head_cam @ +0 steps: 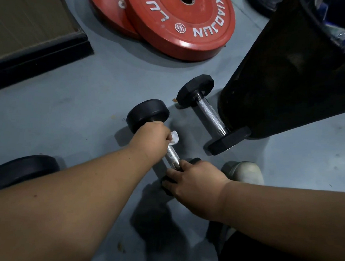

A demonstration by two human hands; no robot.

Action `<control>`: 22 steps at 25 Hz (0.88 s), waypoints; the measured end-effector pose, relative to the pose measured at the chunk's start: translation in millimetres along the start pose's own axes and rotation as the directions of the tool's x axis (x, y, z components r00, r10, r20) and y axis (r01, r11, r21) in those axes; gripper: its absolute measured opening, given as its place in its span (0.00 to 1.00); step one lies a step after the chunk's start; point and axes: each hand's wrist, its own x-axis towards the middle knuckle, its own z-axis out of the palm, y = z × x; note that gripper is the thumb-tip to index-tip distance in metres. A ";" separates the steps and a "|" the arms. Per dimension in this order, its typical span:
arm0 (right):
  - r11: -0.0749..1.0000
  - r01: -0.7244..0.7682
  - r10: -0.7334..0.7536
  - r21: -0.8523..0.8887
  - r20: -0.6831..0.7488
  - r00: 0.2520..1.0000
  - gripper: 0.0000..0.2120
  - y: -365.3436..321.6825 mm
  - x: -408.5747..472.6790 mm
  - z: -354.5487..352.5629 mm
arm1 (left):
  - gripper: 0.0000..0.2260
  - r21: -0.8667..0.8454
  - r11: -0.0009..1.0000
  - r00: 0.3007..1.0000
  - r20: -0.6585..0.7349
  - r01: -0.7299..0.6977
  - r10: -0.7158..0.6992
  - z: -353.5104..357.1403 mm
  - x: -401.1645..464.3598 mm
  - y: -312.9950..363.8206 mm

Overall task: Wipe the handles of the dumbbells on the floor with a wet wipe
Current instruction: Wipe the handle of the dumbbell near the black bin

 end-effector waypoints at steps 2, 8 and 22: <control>0.999 0.007 -0.008 -0.048 -0.018 1.000 0.19 -2.2 2.8 0.7 | 0.10 0.001 1.000 0.996 0.085 -0.013 0.013 -0.8 0.6 5.6; 0.992 0.008 0.001 -0.129 0.070 0.998 0.18 -7.3 7.6 0.9 | 0.10 0.097 0.991 0.937 0.346 -0.093 0.054 14.1 -2.0 26.5; 0.995 0.021 -0.029 -0.096 -0.080 0.996 0.28 -7.1 -11.8 11.7 | 0.11 -0.037 0.993 0.991 0.080 0.109 -0.106 -8.5 12.8 -2.6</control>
